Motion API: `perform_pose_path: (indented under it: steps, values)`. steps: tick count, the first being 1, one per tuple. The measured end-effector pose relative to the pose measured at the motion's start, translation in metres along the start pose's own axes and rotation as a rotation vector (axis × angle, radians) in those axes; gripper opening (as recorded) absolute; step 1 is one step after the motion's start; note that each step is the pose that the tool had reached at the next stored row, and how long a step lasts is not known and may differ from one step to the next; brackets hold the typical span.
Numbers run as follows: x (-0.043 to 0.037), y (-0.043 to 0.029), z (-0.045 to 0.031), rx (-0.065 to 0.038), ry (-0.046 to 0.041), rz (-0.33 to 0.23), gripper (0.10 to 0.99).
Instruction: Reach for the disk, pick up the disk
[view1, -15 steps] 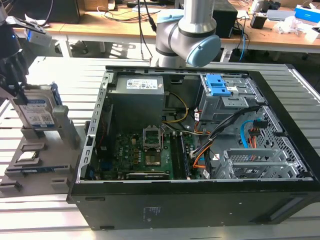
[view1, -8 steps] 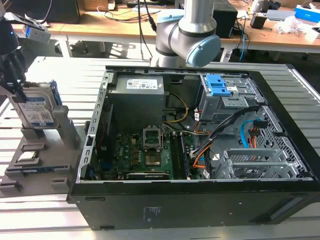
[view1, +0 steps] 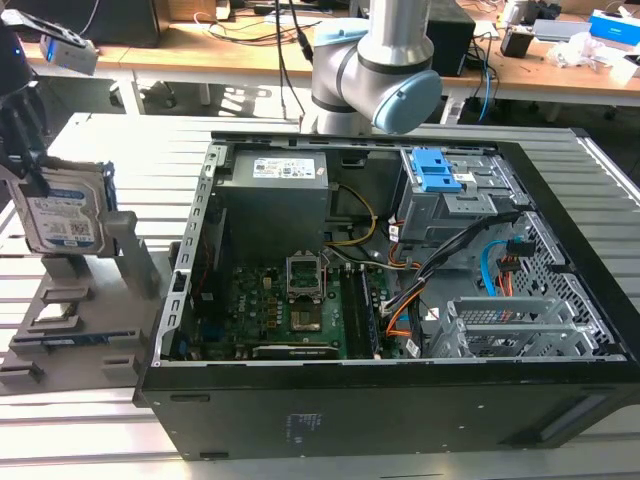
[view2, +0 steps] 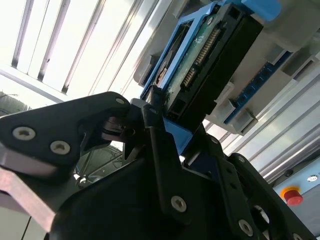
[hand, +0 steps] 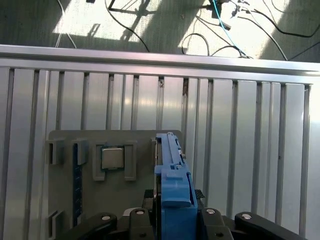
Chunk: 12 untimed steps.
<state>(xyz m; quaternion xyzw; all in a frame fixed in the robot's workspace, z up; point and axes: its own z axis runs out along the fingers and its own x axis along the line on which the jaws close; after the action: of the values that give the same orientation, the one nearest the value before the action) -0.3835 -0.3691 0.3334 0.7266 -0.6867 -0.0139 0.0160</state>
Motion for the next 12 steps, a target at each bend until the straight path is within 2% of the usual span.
perform_pose_path:
  steps: [12]
  values:
    - [0.0001, 0.0002, -0.0197, 0.0, 0.0, 0.0, 0.369]
